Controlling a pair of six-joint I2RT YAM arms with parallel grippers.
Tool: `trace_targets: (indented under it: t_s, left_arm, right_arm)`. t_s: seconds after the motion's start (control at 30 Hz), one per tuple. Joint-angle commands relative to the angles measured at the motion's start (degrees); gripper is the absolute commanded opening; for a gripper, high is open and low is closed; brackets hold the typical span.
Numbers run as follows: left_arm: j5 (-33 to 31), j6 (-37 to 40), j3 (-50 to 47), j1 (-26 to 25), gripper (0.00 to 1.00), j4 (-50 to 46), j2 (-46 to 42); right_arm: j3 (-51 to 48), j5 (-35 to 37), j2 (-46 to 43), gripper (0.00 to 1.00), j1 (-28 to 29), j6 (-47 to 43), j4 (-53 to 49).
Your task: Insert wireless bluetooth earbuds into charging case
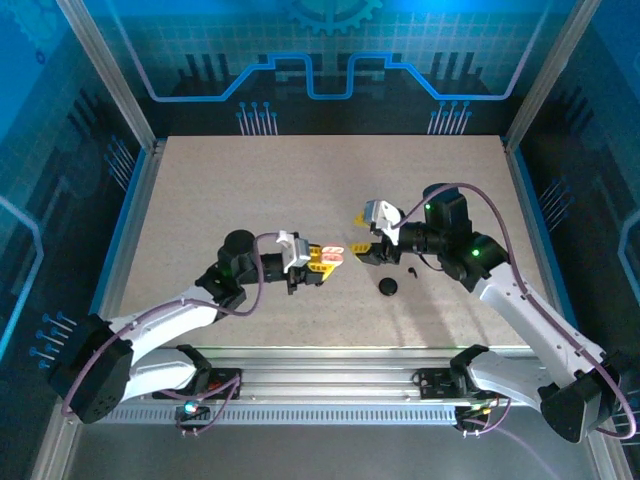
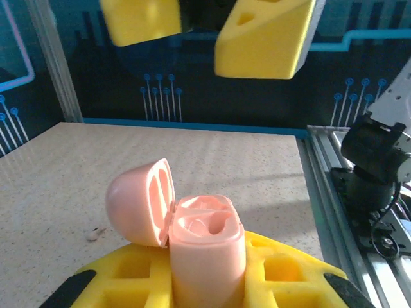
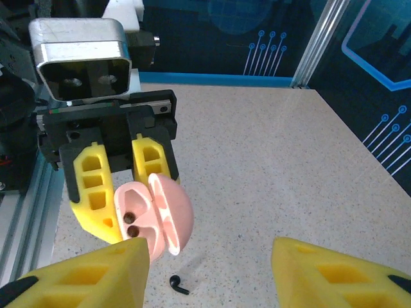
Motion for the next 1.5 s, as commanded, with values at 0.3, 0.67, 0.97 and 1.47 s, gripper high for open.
trace_targets:
  t_s: [0.3,0.67,0.97,1.47]
  left_arm:
    - [-3.5,-12.2,-8.8,5.8,0.15,39.4,11.1]
    - [-4.5,-9.5,-10.3,8.3,0.15,39.3,11.4]
    - [-4.9,-7.7,-10.2,10.7,0.16,36.0,10.9]
    - [-6.6,-4.7,-9.6,13.1,0.16,29.1,9.9]
  right_arm:
    - [12.3,14.7,10.7,0.52,-0.6,8.9,-18.5]
    - [14.6,13.8,20.8,0.53,-2.8,-27.3,-29.6]
    - [19.6,18.9,34.7,0.5,-2.9,-47.8,-31.8]
    - [37.0,24.4,59.3,0.47,-2.5,-57.9,-35.5]
